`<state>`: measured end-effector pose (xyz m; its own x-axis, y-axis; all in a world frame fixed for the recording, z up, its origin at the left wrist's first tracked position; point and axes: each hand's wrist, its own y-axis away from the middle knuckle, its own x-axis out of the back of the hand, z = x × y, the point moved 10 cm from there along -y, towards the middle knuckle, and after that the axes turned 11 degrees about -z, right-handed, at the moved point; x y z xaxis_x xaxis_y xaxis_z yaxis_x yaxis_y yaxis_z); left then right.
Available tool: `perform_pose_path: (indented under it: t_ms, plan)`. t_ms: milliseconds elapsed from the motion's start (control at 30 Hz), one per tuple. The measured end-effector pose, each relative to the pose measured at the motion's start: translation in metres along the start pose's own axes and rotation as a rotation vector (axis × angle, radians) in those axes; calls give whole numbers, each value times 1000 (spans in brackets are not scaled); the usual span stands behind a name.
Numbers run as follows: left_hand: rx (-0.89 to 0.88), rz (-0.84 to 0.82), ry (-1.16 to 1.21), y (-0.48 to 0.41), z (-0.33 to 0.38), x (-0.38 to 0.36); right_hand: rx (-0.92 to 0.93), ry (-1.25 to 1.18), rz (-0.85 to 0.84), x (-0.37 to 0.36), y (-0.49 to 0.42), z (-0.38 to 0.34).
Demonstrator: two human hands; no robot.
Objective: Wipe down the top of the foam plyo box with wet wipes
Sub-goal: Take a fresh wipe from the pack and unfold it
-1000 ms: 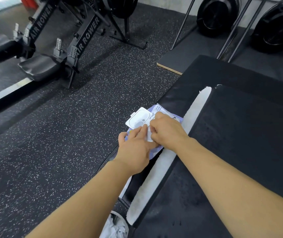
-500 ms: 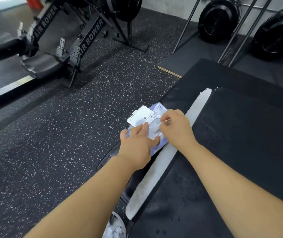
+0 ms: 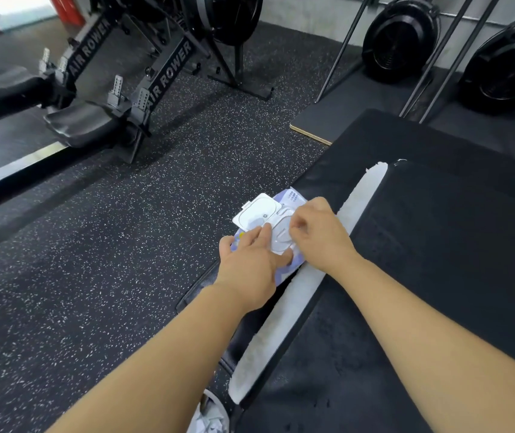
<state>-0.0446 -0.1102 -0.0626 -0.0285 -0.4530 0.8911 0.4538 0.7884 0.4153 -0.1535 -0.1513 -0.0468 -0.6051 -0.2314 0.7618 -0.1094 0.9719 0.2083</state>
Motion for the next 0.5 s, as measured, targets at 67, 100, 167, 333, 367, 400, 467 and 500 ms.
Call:
perform_pose_path:
  t_ms: [67,100,167,333,367,400,467,500]
  plan:
    - [11,-13,-14,-1,-1,-1,-16,-273,68,7,3,17]
    - [13,-13,-24,-2,-1,-1,-31,-399,79,7,4,24]
    - [13,-4,-44,-3,1,-1,-58,-539,57,3,4,31]
    - [21,13,-50,-3,1,1,3,-357,-26,7,1,13]
    - [20,24,-50,-2,1,2,28,-262,-57,6,0,4]
    - [19,39,-47,-2,2,3,49,-136,-92,3,-1,-4]
    - [27,60,-38,-1,2,5,76,185,-154,-7,-2,-19]
    - [29,62,-37,0,2,5,86,299,-172,-12,-3,-22]
